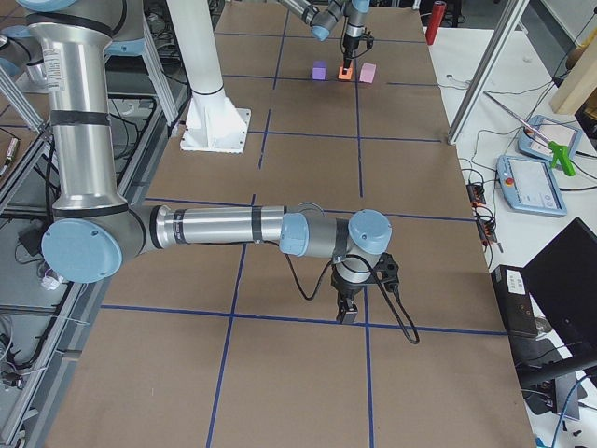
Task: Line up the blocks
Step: 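Set the orange cube down between the pink and purple cubes, release it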
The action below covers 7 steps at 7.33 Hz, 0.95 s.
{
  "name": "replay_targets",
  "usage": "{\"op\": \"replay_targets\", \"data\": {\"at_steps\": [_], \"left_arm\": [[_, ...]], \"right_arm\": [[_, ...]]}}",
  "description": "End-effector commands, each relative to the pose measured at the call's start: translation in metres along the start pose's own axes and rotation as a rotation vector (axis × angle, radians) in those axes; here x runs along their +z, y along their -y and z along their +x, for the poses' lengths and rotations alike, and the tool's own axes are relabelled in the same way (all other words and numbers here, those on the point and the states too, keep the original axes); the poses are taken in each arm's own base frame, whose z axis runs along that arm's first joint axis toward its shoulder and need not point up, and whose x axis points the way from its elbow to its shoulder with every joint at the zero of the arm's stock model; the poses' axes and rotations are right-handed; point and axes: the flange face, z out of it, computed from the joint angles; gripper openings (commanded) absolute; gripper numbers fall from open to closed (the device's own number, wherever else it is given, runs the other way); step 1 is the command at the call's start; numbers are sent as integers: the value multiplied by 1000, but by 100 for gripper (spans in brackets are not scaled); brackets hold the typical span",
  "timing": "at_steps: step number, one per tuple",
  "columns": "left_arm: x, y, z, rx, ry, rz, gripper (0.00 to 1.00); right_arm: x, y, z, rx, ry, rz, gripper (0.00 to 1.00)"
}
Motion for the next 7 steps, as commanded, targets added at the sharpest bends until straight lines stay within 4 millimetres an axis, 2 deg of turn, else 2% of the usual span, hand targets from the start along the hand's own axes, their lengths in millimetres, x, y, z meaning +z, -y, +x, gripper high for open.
{"op": "replay_targets", "data": {"at_steps": [1, 5, 6, 7], "left_arm": [[0, -2, -1, 2, -4, 1, 100], [-2, -1, 4, 4, -7, 6, 100], [-8, -1, 8, 9, -15, 13, 100], [-26, -2, 16, 17, -33, 34, 100]], "right_arm": [[0, 0, 0, 0, 0, 0, 100], [0, 0, 0, -2, 0, 0, 100], [0, 0, 0, 0, 0, 0, 100], [0, 0, 0, 0, 0, 0, 100]]}}
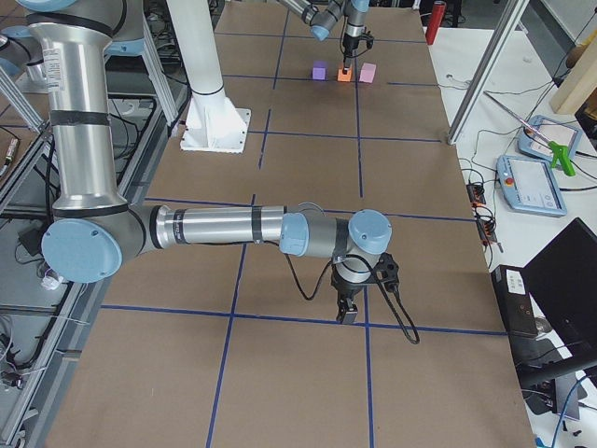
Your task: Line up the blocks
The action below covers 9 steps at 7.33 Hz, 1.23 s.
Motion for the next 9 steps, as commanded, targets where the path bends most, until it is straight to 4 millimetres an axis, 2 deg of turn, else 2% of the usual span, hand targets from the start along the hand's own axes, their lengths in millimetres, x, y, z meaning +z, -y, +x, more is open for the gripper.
{"op": "replay_targets", "data": {"at_steps": [1, 2, 3, 4, 6, 7, 9], "left_arm": [[-53, 5, 1, -16, -21, 59, 100], [-89, 1, 4, -33, -16, 82, 100], [-130, 0, -3, -74, -5, 113, 100], [-167, -7, -27, -61, 15, 140, 100], [-249, -13, -118, 18, 101, 149, 100], [-270, -22, -170, 53, 130, 135, 100], [-257, -82, -308, 63, 144, 92, 100]], "right_arm": [[0, 0, 0, 1, 0, 0, 100], [0, 0, 0, 1, 0, 0, 100], [0, 0, 0, -1, 0, 0, 100], [0, 0, 0, 1, 0, 0, 100], [0, 0, 0, -1, 0, 0, 100], [-1, 0, 0, 0, 0, 1, 100], [-1, 0, 0, -2, 0, 1, 100]]}}
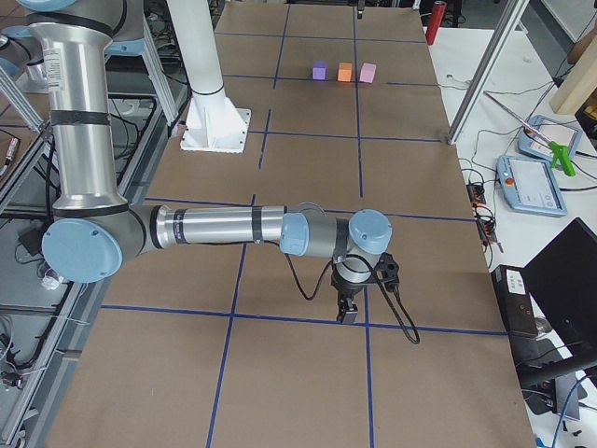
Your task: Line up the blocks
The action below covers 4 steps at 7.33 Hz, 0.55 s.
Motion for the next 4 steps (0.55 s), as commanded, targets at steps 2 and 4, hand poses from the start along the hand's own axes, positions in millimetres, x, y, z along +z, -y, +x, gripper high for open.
{"op": "replay_targets", "data": {"at_steps": [2, 4], "left_arm": [[38, -77, -159, -2, -1, -42, 100], [82, -108, -196, -26, -6, -70, 100]], "right_arm": [[0, 0, 0, 1, 0, 0, 100], [0, 0, 0, 1, 0, 0, 100]]}}
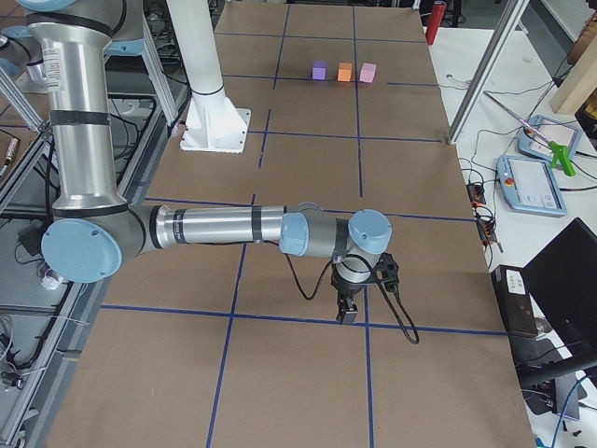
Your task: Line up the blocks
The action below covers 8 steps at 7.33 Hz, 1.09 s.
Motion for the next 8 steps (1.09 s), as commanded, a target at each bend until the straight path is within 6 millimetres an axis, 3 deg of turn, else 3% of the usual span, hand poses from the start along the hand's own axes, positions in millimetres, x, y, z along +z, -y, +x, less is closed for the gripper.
{"op": "replay_targets", "data": {"at_steps": [1, 3, 5, 8], "left_arm": [[38, -23, -36, -15, -5, -16, 100], [31, -17, -30, -50, 1, 8, 100], [0, -5, -1, -78, 10, 60, 100], [-9, -5, 12, -126, 6, 60, 100]], "right_arm": [[0, 0, 0, 1, 0, 0, 100], [0, 0, 0, 1, 0, 0, 100], [0, 0, 0, 1, 0, 0, 100], [0, 0, 0, -1, 0, 0, 100]]}}
